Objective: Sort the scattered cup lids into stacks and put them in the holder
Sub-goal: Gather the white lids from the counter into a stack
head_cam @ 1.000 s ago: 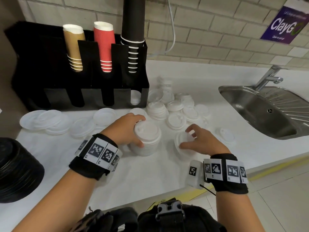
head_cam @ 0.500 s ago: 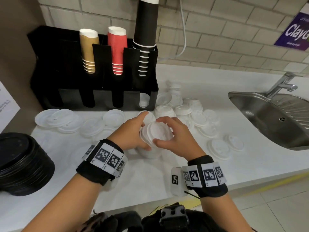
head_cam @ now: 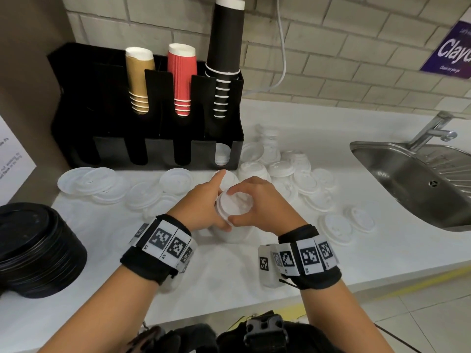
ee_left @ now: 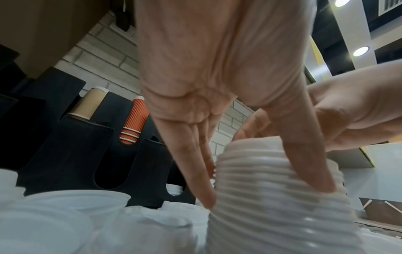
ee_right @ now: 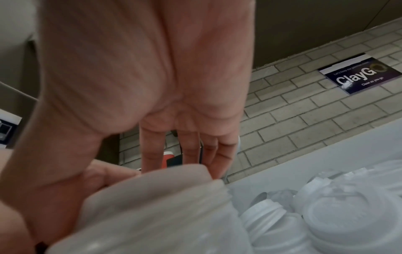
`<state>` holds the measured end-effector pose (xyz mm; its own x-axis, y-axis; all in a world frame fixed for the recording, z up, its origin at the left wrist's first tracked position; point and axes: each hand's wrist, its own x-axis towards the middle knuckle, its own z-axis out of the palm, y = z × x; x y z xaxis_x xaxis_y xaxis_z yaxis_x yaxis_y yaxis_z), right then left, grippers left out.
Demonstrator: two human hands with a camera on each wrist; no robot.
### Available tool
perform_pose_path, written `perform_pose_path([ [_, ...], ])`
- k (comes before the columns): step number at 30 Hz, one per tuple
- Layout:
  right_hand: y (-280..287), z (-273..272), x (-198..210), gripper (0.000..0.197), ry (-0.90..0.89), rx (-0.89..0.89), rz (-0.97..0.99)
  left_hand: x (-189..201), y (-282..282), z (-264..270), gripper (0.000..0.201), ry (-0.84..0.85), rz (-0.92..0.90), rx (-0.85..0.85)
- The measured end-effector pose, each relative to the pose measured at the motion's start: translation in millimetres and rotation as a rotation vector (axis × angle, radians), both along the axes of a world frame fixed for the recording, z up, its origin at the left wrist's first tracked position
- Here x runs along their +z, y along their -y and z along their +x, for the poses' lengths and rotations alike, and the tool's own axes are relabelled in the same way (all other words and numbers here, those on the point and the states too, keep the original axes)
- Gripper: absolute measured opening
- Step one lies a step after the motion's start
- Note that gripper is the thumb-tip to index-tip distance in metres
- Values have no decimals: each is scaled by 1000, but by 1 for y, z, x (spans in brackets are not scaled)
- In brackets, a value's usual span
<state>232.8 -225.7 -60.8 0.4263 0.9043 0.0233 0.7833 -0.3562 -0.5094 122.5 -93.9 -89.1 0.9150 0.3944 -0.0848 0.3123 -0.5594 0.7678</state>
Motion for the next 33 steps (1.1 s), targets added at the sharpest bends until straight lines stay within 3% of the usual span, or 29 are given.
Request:
perform_pose_path([
  [5,3,2,-7,60,-38,-59,41,4,2,0,80,4,78,-27],
  [10,15,3,-15,56,-118,-117,88,9,5,3,71,-5,125,-72],
  [14,29,26,-13,42,-358,-93,136,10,4,5,68,-25,118,-43],
  [17,32,64,-17,48,-183,-309,38,10,3,6,74,-34,91,-21],
  [20,27,95,-25,77,-39,-429,-252,9,3,6,76,-45,85,-28],
  [23,17,106,-30,101,90,-369,-426,10,3,5,79,-44,81,-26],
  [27,9,112,-27,92,269,-281,-464,11,4,4,78,-51,76,-29],
  [31,8,115,-12,97,-27,-162,-286,12,3,3,67,-44,59,-29],
  [33,9,117,-5,89,-115,-151,-277,13,3,4,64,-43,54,-32],
])
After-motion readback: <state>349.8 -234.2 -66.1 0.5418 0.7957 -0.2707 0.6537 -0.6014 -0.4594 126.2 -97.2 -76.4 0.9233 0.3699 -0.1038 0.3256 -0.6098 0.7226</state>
